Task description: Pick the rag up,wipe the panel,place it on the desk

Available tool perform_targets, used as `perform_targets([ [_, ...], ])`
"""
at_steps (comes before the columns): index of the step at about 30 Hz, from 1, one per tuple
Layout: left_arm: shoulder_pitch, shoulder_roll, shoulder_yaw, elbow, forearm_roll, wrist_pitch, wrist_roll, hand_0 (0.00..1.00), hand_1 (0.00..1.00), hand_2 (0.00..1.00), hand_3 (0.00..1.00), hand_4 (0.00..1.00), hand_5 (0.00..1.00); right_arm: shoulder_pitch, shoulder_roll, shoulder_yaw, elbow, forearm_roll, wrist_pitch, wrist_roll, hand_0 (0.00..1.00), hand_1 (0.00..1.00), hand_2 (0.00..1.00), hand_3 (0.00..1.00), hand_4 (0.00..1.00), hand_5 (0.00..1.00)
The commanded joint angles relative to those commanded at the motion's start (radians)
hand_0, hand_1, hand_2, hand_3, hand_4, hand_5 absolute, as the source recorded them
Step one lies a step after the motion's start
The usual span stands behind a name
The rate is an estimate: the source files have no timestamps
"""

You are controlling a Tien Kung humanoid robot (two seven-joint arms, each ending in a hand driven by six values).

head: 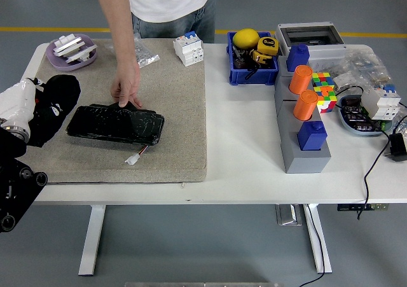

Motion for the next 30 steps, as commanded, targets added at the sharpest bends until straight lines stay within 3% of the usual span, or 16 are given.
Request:
perform_targets([
  [13, -0.001, -0.015, 0.067, -0.014, -0.007, 0.002, -0.001, 0.206, 0.323, 0.512, 0.574, 0.53, 0.002, 0.001, -0.003, -0.001, -0.001, 0.003, -0.002, 0.001, 0.736, 0.594, 0.606, 0.552, 0.928, 0.447],
  [22, 0.001, -0.031, 0.163, -0.09, -0.006, 0.002, 0.012, 0.205, 0.319, 0.513, 0.574, 0.517, 0.002, 0.002, -0.006, -0.012, -0.003, 0.009, -0.001, 0.002, 0.736, 0.594, 0.606, 0.552, 0.929, 0.448],
  [30, 0.001, -0.065, 0.271, -0.15, -0.01, 0.002, 0.023, 0.204, 0.316, 0.512, 0.573, 0.515, 0.002, 0.002, -0.007, -0.012, -0.003, 0.003, 0.0, 0.003, 0.737, 0.594, 0.606, 0.551, 0.929, 0.448],
])
